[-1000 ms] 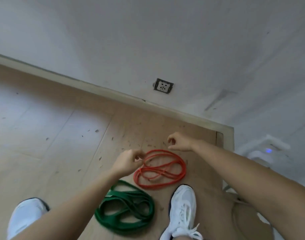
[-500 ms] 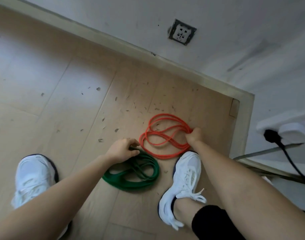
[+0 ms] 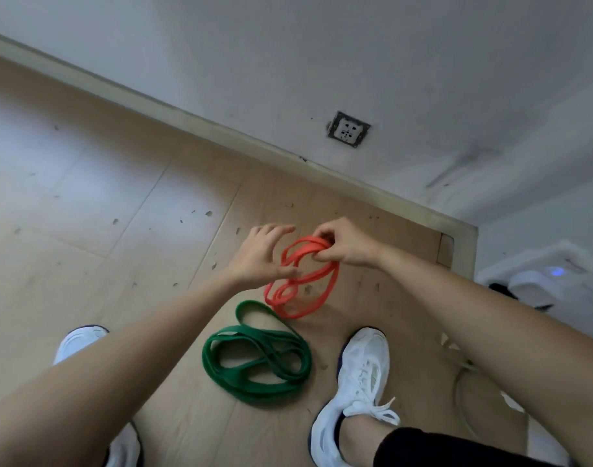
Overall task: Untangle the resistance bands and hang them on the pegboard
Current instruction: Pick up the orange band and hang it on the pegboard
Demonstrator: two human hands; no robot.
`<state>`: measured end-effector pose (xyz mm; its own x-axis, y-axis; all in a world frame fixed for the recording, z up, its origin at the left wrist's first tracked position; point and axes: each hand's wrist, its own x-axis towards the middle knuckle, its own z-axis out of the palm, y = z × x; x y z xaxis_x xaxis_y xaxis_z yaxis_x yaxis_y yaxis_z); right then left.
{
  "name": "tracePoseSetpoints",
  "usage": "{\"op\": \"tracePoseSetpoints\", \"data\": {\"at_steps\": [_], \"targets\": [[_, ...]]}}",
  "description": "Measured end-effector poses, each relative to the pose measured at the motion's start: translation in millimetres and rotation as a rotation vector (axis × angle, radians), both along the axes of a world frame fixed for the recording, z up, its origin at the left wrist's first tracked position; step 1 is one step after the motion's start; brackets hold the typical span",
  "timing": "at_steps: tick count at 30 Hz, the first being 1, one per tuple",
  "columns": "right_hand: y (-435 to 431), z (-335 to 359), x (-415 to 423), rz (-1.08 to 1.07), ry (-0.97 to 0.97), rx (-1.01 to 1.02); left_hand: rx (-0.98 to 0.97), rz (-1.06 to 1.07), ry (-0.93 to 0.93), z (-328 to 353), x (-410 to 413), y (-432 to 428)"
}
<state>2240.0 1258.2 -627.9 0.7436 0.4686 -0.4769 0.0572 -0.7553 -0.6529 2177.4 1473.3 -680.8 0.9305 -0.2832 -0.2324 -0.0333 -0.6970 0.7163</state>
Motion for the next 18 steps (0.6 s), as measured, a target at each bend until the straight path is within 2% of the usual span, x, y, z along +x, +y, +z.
{"op": "tracePoseSetpoints", "data": {"at_steps": [3, 6, 9, 12, 18], "targets": [[17.2, 34.0, -5.2, 0.086, -0.052, 0.003, -0.057, -0.066, 0.058, 24.9, 5.4, 7.0], [26.8, 66.2, -11.0, 0.134, -0.106, 0.002, -0.119, -0.048, -0.001, 58.4, 8.5, 11.9], [27.6, 97.8, -12.7, 0.156, -0.123, -0.004, -0.133, -0.119, -0.003, 96.7, 12.0, 14.6], [22.5, 123.7, -11.9, 0.121, -0.125, 0.009, -0.148, -0.138, -0.001, 137.2, 15.3, 16.7], [11.2, 151.7, -18.1, 0.038, -0.082, 0.076, -0.378, -0.105, -0.017, 226.9, 19.2, 18.4]]}}
